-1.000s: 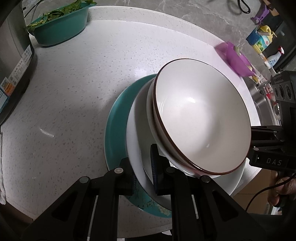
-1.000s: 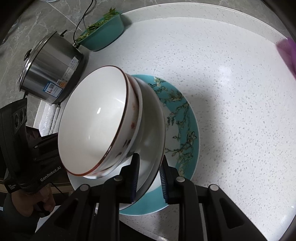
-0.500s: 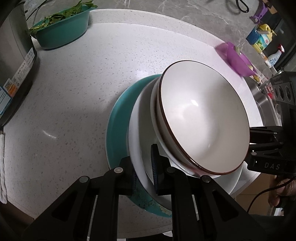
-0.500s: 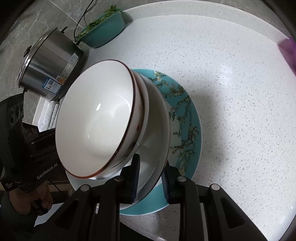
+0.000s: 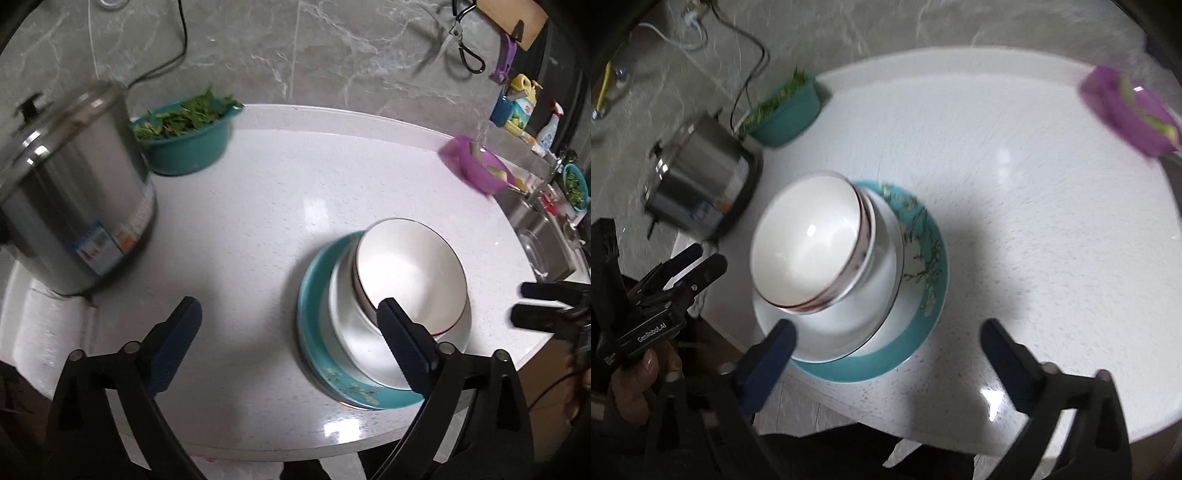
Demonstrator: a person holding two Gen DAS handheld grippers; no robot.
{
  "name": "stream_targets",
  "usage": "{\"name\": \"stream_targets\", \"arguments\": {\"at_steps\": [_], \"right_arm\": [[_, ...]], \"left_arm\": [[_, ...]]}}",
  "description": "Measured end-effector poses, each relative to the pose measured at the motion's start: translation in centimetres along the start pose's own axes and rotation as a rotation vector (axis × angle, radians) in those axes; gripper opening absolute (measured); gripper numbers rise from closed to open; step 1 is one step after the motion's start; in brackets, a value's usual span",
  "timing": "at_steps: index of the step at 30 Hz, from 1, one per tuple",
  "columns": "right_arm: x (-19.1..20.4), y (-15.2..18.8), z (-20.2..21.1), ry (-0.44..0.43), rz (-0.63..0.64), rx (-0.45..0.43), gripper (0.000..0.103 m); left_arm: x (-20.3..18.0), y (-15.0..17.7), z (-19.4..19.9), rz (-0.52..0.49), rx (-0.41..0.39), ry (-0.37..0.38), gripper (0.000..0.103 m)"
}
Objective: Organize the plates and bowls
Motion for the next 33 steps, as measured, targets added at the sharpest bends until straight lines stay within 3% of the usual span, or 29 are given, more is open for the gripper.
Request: {"name": "stream_targets", "arguments": {"at_steps": [4,7,12,15,17,24,33], "right_arm": [[1.2,-0.1,3.2,0.028,0.01,-0.094,0.103],[1.9,0.4,4.2,0.072,0.06,-0.126,0.103],[2.4,0.3,6.3,0.079,0.09,-0.214,0.103],[1.9,-0.1,7.2,0.089,0.065,-0.245,0.103],[1.8,-0.2,7.6,0.081,0.044,-0.266,0.103],[2.3,0.5,7.8,0.184,0.001,-0.237,0.103],[2.8,-0.1,10.1,0.316,-0.09,-0.297,0.103]], "left_arm": [[1.0,-0.3,0.9,0.04,0.039,-0.063,0.098],[1.4,-0.5,2.6,0.089,-0.003,-0.094,0.098],[0.5,-0.5,4.5,0.125,-0.045,-0.03,0.098],[-0.7,0.2,5.1,0.149,-0.003,0.029,0.098],[-1.9,0.3,5.9,0.126,0.005,0.02,0.098],[-4.9,0.1,7.5,0.051,0.029,-0.022,0.098],[-3.8,-1.7,8.5,0.008,0.013,-0.03,0.098]]}}
Point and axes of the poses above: each gripper's, at about its wrist camera, not at the fingertips, and z roughly against the way its jaws point, x to its left, y to its underside, the point moved 8 cm from there along -z, roughly the way its jaws point, and after that the axes turned 6 degrees about -z, right-handed, at the moved point
